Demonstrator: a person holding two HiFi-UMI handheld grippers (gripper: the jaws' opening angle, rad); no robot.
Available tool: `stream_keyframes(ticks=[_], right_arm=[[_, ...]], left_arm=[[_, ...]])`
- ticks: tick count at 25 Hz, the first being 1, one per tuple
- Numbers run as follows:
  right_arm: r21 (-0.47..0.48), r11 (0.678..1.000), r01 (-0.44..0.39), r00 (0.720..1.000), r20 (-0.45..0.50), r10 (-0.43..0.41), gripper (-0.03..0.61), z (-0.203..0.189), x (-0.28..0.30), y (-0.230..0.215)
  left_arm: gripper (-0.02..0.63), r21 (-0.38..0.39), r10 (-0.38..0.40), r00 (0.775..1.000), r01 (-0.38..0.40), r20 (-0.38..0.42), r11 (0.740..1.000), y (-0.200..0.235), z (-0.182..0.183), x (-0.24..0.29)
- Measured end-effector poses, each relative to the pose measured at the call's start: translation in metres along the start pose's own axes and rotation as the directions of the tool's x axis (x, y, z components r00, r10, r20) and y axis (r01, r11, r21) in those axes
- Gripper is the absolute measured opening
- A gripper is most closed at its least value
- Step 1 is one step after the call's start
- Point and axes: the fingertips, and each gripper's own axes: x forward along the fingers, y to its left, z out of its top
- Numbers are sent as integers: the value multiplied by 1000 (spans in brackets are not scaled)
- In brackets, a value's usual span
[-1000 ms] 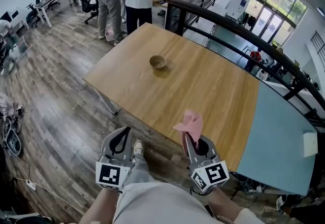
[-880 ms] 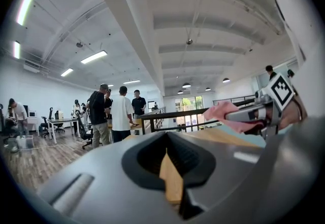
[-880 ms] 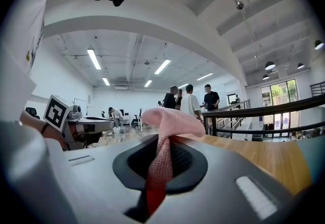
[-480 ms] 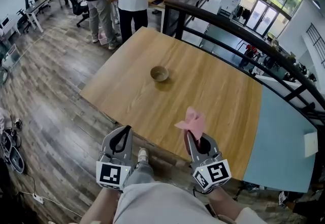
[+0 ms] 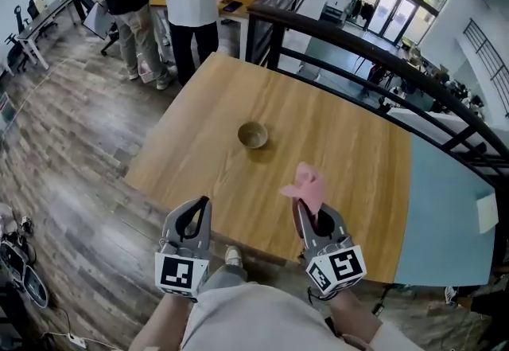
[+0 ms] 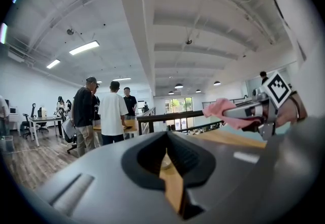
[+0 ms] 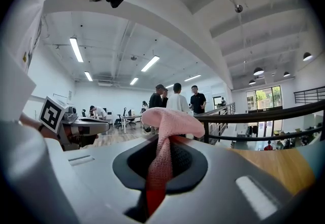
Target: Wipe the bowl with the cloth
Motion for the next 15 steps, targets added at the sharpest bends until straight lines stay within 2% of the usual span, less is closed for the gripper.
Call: stream_keyframes(ticks=[4,8,15], right_arm=[[23,999,35,999,-2,-35,15,2,25,0],[34,998,43,999,-13,-43,15,5,42,4],[36,998,54,998,-21,-54,15,5,54,-8]], left_arm=[[2,15,-40,999,40,16,999,22,2,19],[2,-16,-51,999,51,8,999,42,1,28],[2,-15,-59,998,59,-2,998,46,-4,44]])
